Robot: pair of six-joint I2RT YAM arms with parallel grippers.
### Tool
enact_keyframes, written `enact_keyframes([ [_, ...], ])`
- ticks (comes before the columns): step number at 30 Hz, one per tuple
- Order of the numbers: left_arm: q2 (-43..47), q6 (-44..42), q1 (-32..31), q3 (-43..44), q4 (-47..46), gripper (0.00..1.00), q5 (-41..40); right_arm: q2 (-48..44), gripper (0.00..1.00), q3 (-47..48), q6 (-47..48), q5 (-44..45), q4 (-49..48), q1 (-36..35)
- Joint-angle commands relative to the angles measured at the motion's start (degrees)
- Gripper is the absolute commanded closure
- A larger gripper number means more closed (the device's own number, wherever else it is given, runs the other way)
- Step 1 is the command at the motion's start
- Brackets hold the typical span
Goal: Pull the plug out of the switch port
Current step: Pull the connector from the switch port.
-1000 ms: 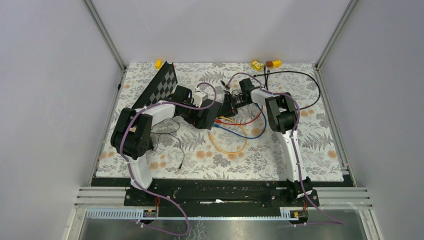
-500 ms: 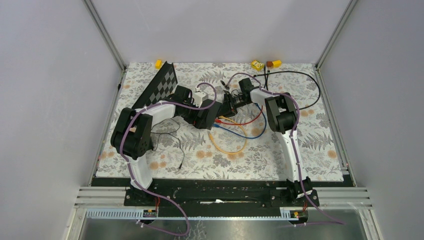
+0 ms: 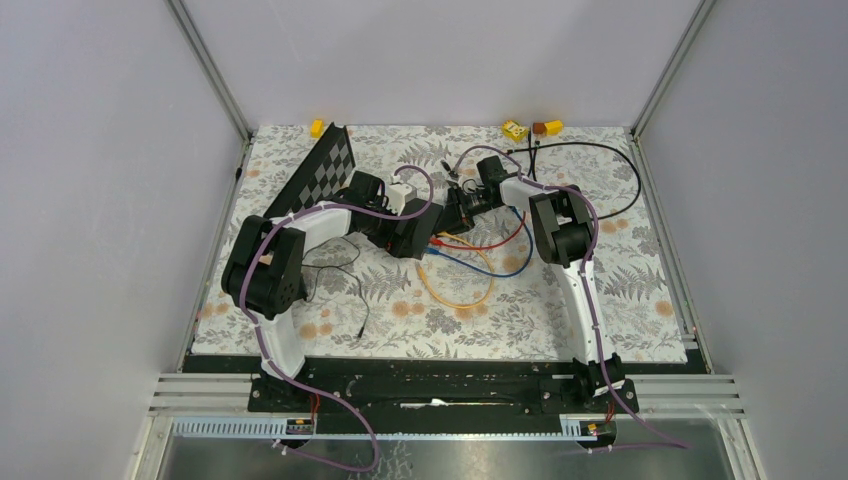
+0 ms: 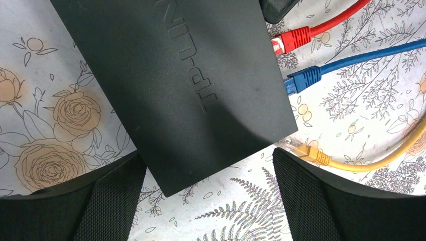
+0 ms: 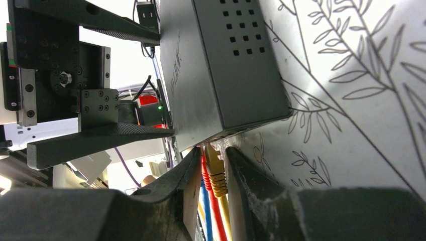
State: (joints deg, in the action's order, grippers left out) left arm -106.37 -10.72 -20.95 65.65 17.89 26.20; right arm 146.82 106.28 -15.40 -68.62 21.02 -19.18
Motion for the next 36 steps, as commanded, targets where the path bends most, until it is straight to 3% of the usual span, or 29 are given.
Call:
enact_keyframes([
  [1,-0.25,-0.64,-0.93,-0.66,-0.39,0.04,0.9,3.8,0.69,0.07,3.99,9.67,-0.86,-1.82],
  [11,1.8,-1.33,-1.15,-1.47,-1.19,0.03,-2.26,4.26,0.74,-0.06,3.15,9.57,-0.9,-1.81],
  [28,14.25,-2.7,-1.35,-7.62,-9.95,0.01,-15.06,4.06,0.77,0.07,4.23,9.62,-0.96,-1.48],
  [36,13.92,-3.67,-5.32,-5.8,-10.28,0.01,-17.39,4.44,0.78,0.24,4.45,8.79,-0.99,-1.45],
])
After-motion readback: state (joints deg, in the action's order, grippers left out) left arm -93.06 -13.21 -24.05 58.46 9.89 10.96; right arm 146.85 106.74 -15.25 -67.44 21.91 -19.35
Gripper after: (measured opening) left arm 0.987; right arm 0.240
